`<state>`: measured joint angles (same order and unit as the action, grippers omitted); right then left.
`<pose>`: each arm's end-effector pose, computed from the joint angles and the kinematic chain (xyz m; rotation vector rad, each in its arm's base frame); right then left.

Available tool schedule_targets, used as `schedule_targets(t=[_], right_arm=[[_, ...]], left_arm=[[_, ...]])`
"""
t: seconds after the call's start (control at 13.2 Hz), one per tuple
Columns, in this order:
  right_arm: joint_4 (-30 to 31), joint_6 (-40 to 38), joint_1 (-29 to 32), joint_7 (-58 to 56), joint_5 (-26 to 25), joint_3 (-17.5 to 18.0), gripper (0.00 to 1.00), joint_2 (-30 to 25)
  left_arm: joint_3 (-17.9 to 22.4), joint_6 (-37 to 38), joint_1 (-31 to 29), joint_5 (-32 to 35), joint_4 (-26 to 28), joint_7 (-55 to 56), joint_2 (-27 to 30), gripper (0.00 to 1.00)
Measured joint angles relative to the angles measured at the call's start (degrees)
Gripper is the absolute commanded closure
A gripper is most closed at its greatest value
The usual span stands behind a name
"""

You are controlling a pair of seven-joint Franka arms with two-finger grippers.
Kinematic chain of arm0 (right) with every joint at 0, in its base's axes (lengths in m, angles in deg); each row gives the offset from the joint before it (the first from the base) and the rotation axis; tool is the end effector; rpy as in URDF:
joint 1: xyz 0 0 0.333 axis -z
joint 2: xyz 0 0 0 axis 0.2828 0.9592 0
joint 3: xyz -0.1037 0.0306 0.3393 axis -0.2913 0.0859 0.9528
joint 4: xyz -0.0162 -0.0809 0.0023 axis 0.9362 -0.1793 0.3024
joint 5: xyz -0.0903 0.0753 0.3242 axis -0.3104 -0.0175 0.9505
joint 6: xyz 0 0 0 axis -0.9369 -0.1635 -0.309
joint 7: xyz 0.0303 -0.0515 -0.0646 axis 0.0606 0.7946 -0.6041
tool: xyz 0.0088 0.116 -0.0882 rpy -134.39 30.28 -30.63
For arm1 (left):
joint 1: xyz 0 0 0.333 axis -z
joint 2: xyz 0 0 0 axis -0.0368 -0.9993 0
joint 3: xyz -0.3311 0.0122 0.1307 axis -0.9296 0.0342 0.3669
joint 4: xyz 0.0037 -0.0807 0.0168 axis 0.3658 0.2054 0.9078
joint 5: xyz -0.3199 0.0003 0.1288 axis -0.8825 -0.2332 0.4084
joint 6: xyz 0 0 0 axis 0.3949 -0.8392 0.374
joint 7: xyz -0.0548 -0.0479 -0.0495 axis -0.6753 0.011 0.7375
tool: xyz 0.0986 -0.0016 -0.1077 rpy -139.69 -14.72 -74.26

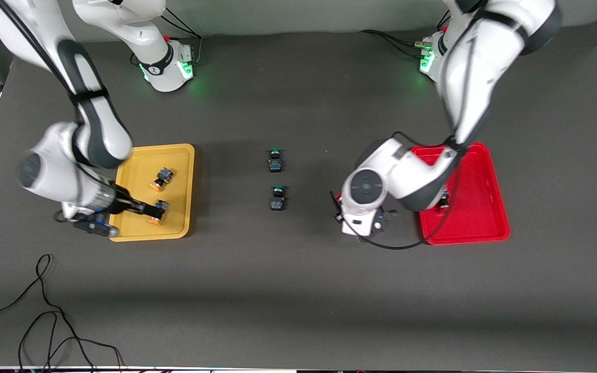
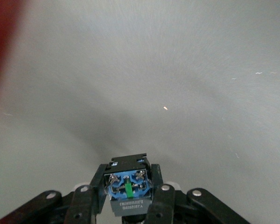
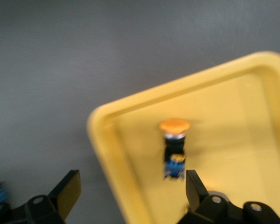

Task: Place red and yellow buttons in trays
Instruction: 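Lower the red button into the red tray while the right gripper withdraws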

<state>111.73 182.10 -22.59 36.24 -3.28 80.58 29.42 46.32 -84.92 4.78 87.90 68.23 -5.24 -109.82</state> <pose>0.5525 0.0374 0.3714 -2.9043 0.4251 0.0260 0.5868 -0.3328 0.3021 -2.9482 -0.8839 0.2489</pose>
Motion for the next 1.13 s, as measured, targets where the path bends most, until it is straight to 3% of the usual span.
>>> schedule_targets(t=[0.23,0.53,0.75,0.98,1.13], right_arm=[[-0.69,-7.56,0.65,-0.08,-6.57,-0.12,0.0,-13.06],[-0.88,-16.73,0.68,-0.45,-11.94,0.01,0.0,-23.76],[-4.1,-24.76,0.84,-1.26,-13.99,0.08,0.0,-26.78],[-5.89,-25.96,3.22,-3.96,-15.61,1.93,0.0,-26.75],[-6.0,-26.06,3.71,-4.29,-15.65,2.79,0.0,-26.7]], left_arm=[[-8.88,10.64,-17.11,-1.59,3.87,-21.37,10.36,1.0],[-10.64,8.17,-33.56,-1.51,17.63,-47.87,18.8,1.0],[-10.35,-8.05,-41.75,3.47,28.26,-56.22,19.07,1.0],[-7.44,-26.18,-44.61,11.0,39.79,-56.3,16.42,1.0],[-5.27,-29.92,-44.92,12.94,41.87,-56.4,14.57,0.01]])
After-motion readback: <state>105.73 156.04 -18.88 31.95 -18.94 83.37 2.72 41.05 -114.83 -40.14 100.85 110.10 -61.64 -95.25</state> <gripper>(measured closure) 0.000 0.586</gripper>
